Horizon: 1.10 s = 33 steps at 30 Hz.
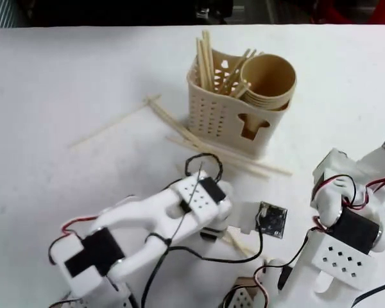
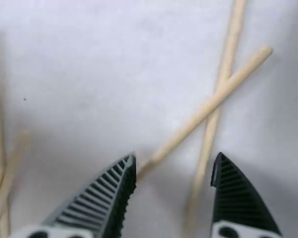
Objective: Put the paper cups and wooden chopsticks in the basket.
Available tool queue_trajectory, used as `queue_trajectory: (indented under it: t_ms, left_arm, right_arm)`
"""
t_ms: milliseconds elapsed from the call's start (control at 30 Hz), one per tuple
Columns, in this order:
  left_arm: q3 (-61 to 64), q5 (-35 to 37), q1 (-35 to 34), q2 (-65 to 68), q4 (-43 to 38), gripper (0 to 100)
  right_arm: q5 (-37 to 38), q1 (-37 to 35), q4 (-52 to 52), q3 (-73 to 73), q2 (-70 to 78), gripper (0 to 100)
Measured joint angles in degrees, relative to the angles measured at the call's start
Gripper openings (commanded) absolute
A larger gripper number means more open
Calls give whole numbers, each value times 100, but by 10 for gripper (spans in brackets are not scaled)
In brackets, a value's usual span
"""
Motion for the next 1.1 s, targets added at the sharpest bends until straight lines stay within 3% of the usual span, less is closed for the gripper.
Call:
queue_trajectory:
  t_ms: [200,467,600,767,900,1100]
  left_arm:
    - [-273,-141,18,246,466,89]
    - [-273,-158,44,281,949,35]
    - [-281,-158,44,281,1160,72]
    - [-299,97,44,281,1187,248]
    - [-325,387,44,299,1187,191]
    - [-325,220,44,299,1187,162]
  right_arm:
    - [0,0,0,0,-9,113]
    - [0,0,0,0,-9,113]
    - [0,0,0,0,-9,113]
    - [0,0,0,0,-9,113]
    - [0,0,0,0,-9,112]
    - [0,0,0,0,-9,112]
